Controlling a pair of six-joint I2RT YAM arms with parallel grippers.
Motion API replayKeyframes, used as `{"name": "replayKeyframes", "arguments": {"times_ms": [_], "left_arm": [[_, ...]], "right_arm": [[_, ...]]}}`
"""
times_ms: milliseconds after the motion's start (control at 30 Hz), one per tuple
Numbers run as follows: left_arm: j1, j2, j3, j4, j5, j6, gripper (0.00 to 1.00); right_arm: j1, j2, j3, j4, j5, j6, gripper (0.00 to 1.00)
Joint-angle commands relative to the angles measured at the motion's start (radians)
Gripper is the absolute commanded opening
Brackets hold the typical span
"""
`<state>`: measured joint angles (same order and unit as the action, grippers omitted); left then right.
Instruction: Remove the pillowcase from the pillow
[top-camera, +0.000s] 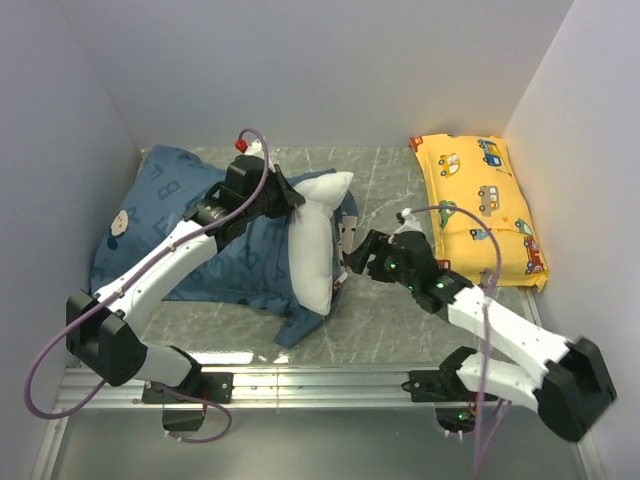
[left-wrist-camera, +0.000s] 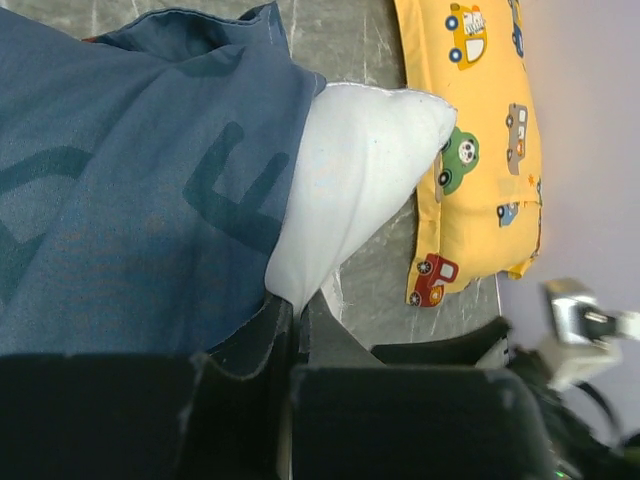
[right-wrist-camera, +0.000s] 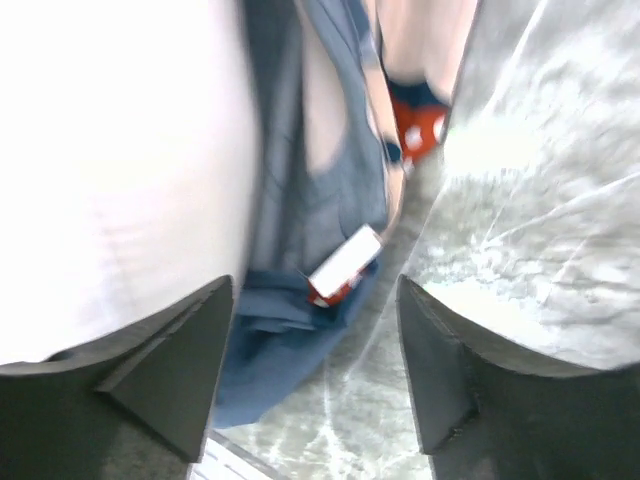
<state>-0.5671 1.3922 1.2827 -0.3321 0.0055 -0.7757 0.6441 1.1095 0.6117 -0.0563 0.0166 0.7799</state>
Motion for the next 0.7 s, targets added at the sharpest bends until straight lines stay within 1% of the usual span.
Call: {"name": "replayKeyframes", "arguments": {"times_ms": [0, 67, 133, 233, 267, 300, 400, 600, 633, 667], "left_arm": [[-0.04, 0.002, 0.052, 0.134, 0.034, -0.01, 0.0], [-0.062, 0.025, 0.069, 0.133, 0.03, -0.01, 0.0], [-0.083, 0.054, 0.105, 0.125, 0.015, -0.005, 0.0], [-0.123, 0.089, 0.155, 0.108, 0.001, 0.001, 0.01], [-0.134, 0.097, 0.17, 0.105, -0.002, 0.001, 0.01], [-0.139, 0.106, 0.178, 0.104, -0.004, 0.0, 0.0], [-0.16, 0.12, 0.207, 0.093, -0.002, 0.001, 0.01], [-0.206, 0.148, 0.236, 0.09, 0.001, -0.002, 0.01], [-0.211, 0.149, 0.239, 0.094, 0.007, -0.004, 0.01], [-0.221, 0.152, 0.242, 0.096, 0.016, -0.004, 0.01]], "right_arm": [[-0.011, -0.167, 0.037, -0.079, -0.013, -0.037, 0.79], [-0.003, -0.22, 0.025, -0.033, -0.085, -0.047, 0.85], [0.014, -0.224, 0.039, -0.03, -0.101, -0.065, 0.87], [0.112, -0.232, 0.054, -0.014, -0.009, -0.083, 0.9], [0.159, -0.229, 0.057, -0.01, 0.028, -0.087, 0.94], [0.181, -0.217, 0.068, -0.011, 0.051, -0.087, 0.95], [0.215, -0.146, 0.077, 0.002, 0.083, -0.088, 0.96], [0.22, -0.059, 0.002, 0.154, 0.091, -0.07, 0.98], [0.22, -0.048, -0.007, 0.174, 0.1, -0.067, 0.98], [0.218, -0.028, -0.006, 0.171, 0.115, -0.064, 0.94]]}}
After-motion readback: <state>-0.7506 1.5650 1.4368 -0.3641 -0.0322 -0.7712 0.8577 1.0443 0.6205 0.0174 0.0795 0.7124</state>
